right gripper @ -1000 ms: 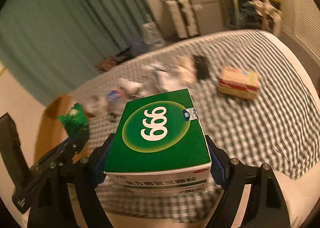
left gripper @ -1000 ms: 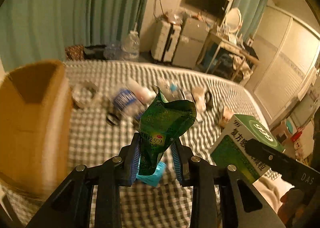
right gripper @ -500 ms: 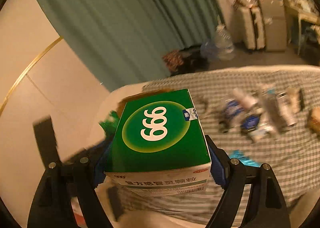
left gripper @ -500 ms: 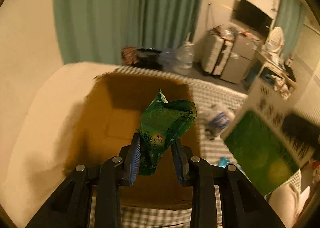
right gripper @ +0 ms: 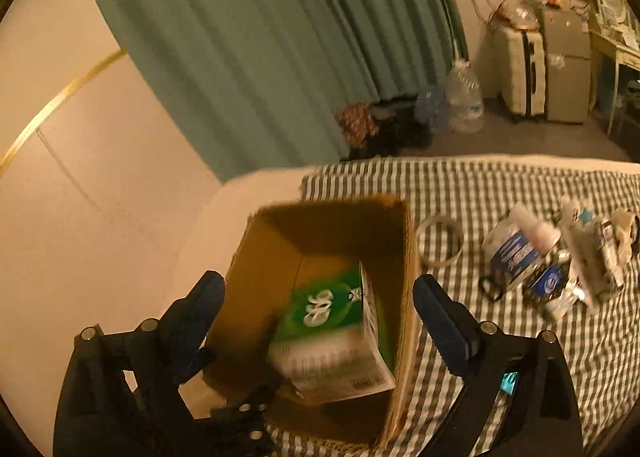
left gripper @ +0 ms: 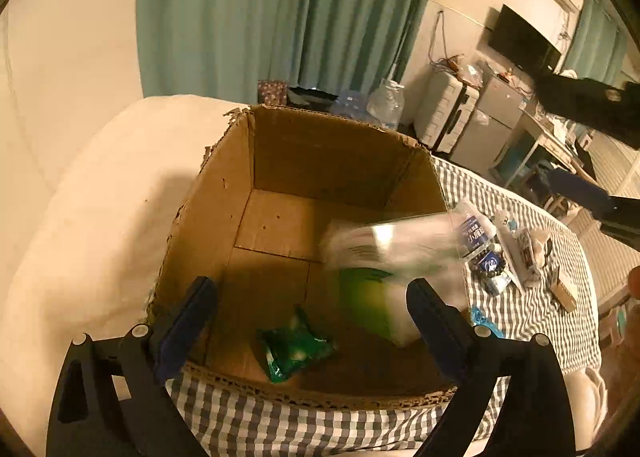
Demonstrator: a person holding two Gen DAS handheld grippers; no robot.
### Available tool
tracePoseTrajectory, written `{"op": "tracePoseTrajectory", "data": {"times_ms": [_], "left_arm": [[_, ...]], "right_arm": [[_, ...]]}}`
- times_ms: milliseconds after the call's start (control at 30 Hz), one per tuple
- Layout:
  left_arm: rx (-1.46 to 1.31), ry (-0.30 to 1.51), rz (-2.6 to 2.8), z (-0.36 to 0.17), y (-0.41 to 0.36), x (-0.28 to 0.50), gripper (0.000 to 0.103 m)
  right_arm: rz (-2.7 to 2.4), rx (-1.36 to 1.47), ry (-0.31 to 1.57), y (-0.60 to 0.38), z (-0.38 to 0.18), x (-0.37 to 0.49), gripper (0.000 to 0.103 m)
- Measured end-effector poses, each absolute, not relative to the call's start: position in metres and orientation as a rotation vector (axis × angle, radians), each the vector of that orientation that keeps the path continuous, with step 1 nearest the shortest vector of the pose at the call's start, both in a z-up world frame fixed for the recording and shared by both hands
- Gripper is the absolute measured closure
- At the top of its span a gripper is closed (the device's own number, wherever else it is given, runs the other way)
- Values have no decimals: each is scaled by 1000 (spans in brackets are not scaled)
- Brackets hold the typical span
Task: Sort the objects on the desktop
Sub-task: 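Open both tools over the cardboard box, dropping both items, then grasp foil blister pack with left tool while right tool grasps red-white amoxicillin box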
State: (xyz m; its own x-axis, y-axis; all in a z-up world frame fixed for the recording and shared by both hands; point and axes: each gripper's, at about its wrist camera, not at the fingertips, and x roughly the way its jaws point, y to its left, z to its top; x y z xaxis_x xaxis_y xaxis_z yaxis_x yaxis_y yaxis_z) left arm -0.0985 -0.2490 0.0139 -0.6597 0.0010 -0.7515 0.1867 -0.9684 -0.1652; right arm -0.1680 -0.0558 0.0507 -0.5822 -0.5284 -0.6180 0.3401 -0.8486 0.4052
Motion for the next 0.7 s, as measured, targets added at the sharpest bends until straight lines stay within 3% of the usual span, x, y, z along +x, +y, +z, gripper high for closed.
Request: {"op": "tracePoseTrajectory", "data": {"times_ms": [200,400,533,700], "left_arm": [[1204,304,-2817,38,-218,-89,4],[1263,295,-2932,47,-129,-80,0],[1421,257,-3004,22,-51,-82,0],[1547,227,-2935,-36,21,-99,0]], "right_arm": [[-2510,943,-268,-2,84,-149,7],[-2716,892,-173,94,91,-135,4],[-2834,940,-137,161,69,-126,4],[-2903,1077,-225,244,24,-121,4]]}}
